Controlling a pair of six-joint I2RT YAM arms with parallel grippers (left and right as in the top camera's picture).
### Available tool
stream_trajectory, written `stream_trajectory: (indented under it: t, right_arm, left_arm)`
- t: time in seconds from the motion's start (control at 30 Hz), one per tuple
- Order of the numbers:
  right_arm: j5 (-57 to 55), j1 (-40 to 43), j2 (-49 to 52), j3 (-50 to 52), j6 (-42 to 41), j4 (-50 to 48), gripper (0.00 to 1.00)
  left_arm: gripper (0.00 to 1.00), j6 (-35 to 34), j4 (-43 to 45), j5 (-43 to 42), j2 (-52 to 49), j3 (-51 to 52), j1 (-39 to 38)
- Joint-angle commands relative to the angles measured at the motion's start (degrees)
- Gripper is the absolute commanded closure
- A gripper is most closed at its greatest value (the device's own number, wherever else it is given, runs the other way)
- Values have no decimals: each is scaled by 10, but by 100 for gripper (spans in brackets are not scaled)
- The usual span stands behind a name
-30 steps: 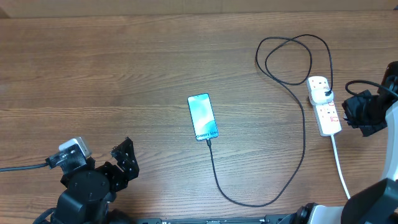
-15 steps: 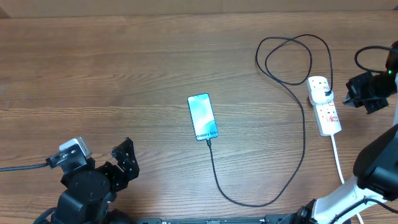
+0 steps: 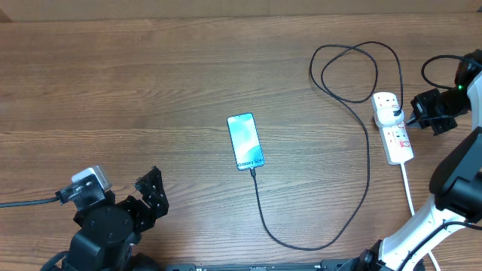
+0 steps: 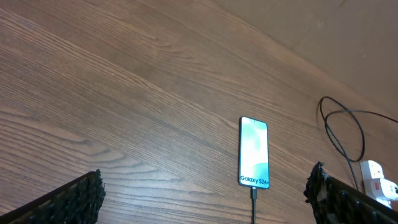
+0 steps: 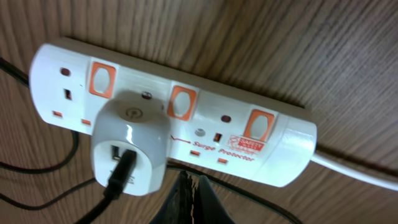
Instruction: Plug charger to phone and switch on socket
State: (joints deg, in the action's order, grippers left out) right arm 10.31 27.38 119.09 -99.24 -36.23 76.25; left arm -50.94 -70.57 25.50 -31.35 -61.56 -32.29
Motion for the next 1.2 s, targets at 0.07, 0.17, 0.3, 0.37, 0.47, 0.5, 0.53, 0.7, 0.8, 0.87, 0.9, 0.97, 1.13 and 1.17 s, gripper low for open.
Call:
stream_trajectory:
  t: [0.07, 0.17, 0.3, 0.37, 0.47, 0.5, 0.53, 0.7, 0.8, 0.87, 0.9, 0.97, 1.13, 1.17]
  right_arm:
    - [0, 2, 4, -10, -15, -12, 96]
    - [-2, 2, 15, -10, -15, -17, 96]
    - [-1, 2, 21, -9, -15, -27, 96]
    - [-2, 2, 24, -9, -15, -30, 96]
    - [-1, 2, 28, -9, -16, -36, 96]
    - [-1, 2, 29, -9, -18, -38, 96]
    - [-1, 2, 32, -9, -19, -38, 96]
    - [-1, -6, 46, -9, -19, -41, 96]
    - [-1, -10, 51, -9, -19, -46, 96]
    - [-1, -12, 52, -9, -19, -49, 96]
    - [-1, -13, 52, -9, -19, -50, 96]
    - [-1, -14, 52, -8, -19, -51, 96]
    - [-1, -18, 52, -3, -19, -53, 96]
    - [-1, -19, 52, -2, -19, -54, 96]
  left_arm:
    - [1, -9, 1, 0, 3, 3, -5]
    - [0, -9, 1, -1, 3, 3, -5]
    - [0, -9, 0, -1, 3, 3, -5]
    - [0, -9, 1, 0, 3, 3, -5]
    - [0, -9, 1, -1, 3, 3, -5]
    - [1, -9, 1, -1, 3, 3, -5]
    - [0, -9, 1, -1, 3, 3, -5]
    - [1, -9, 1, 0, 3, 3, -5]
    - [0, -9, 1, -1, 3, 3, -5]
    - [0, -9, 1, -1, 3, 3, -5]
    - [0, -9, 1, -1, 3, 3, -5]
    - [0, -9, 1, -1, 3, 3, -5]
    - [1, -9, 1, 0, 3, 3, -5]
    - [0, -9, 0, 0, 3, 3, -5]
